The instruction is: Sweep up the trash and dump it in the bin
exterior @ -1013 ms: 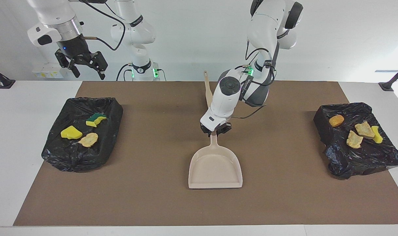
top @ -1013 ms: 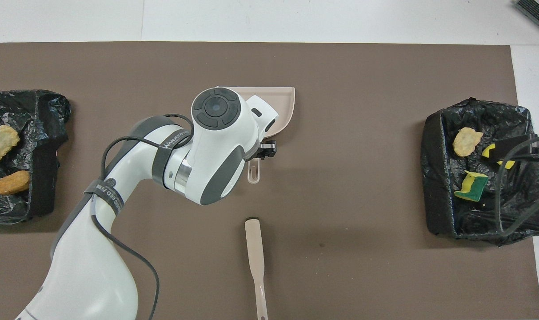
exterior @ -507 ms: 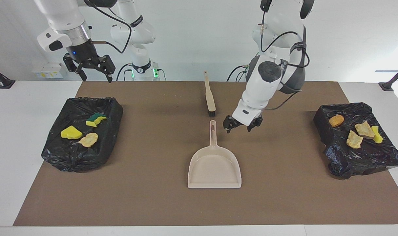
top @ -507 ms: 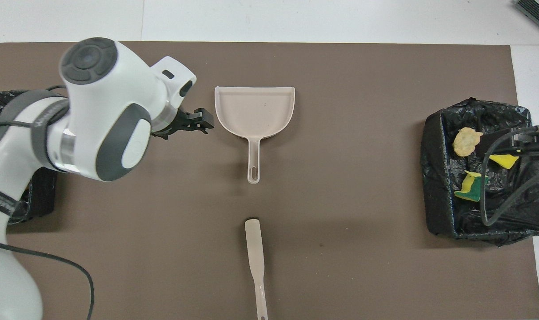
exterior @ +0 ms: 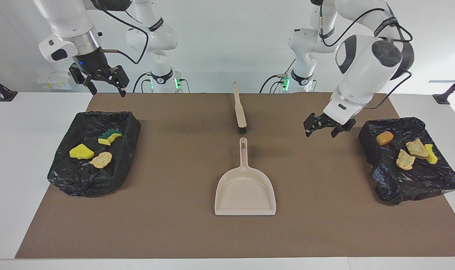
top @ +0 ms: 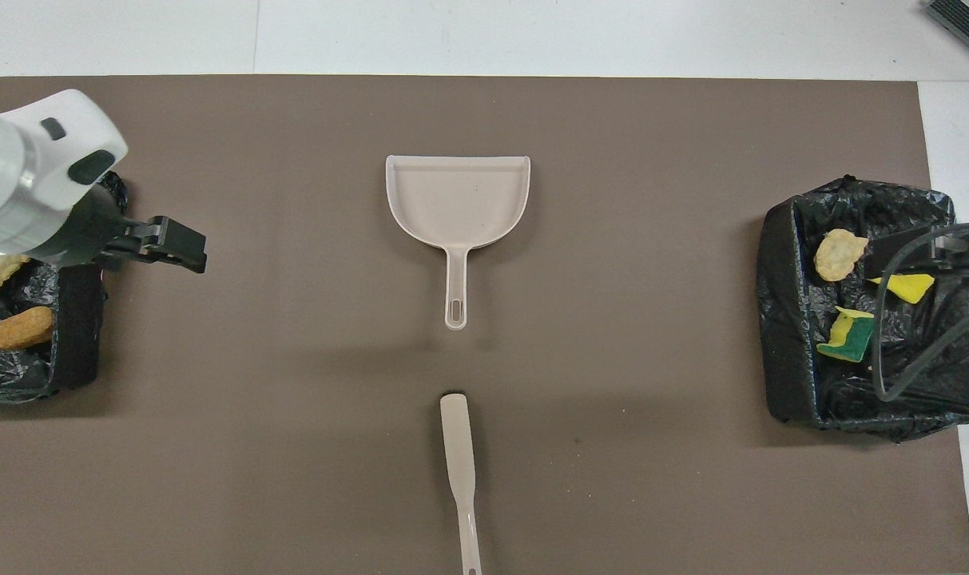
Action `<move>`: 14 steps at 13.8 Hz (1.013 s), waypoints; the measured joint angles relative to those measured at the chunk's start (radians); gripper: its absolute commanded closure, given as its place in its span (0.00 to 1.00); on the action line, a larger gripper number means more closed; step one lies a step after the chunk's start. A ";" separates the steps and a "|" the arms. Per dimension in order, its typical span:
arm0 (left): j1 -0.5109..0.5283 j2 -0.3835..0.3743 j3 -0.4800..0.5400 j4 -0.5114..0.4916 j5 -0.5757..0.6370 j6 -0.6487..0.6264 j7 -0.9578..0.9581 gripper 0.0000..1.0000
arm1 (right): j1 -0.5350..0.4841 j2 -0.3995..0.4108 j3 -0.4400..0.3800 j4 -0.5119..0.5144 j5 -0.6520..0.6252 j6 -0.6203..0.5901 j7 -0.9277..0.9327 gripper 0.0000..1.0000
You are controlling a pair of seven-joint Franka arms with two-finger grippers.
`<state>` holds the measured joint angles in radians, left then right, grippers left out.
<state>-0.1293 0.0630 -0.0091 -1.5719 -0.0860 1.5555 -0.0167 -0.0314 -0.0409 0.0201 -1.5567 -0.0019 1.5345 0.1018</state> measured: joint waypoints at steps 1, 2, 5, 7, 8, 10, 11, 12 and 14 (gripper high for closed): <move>0.014 -0.025 0.000 0.000 0.019 -0.028 0.029 0.00 | 0.000 0.000 0.000 0.000 0.000 0.000 0.000 0.00; 0.021 -0.050 0.001 0.000 0.042 -0.054 0.051 0.00 | 0.000 0.000 0.000 0.000 0.000 0.000 0.000 0.00; 0.021 -0.116 -0.002 0.000 0.081 -0.137 0.072 0.00 | 0.000 0.000 0.000 0.000 0.000 0.000 0.000 0.00; 0.024 -0.144 0.003 -0.001 0.087 -0.167 0.072 0.00 | 0.000 0.000 0.000 0.000 0.000 0.000 0.000 0.00; 0.029 -0.150 0.004 -0.001 0.088 -0.173 0.072 0.00 | 0.000 0.000 0.000 0.001 0.000 0.000 0.000 0.00; 0.039 -0.157 0.006 -0.013 0.088 -0.175 0.073 0.00 | 0.000 0.000 0.000 0.001 0.000 0.000 0.000 0.00; 0.043 -0.160 0.006 -0.022 0.088 -0.171 0.073 0.00 | 0.000 0.000 0.000 0.001 0.000 0.000 0.000 0.00; 0.044 -0.161 0.006 -0.027 0.088 -0.160 0.073 0.00 | 0.000 0.000 0.000 0.001 0.000 0.000 0.000 0.00; 0.045 -0.161 0.009 -0.033 0.088 -0.134 0.072 0.00 | 0.000 0.000 0.000 0.001 0.000 0.000 0.000 0.00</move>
<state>-0.0842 -0.0984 0.0003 -1.6049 0.0018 1.4211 0.0554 -0.0314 -0.0409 0.0201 -1.5560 -0.0018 1.5345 0.1019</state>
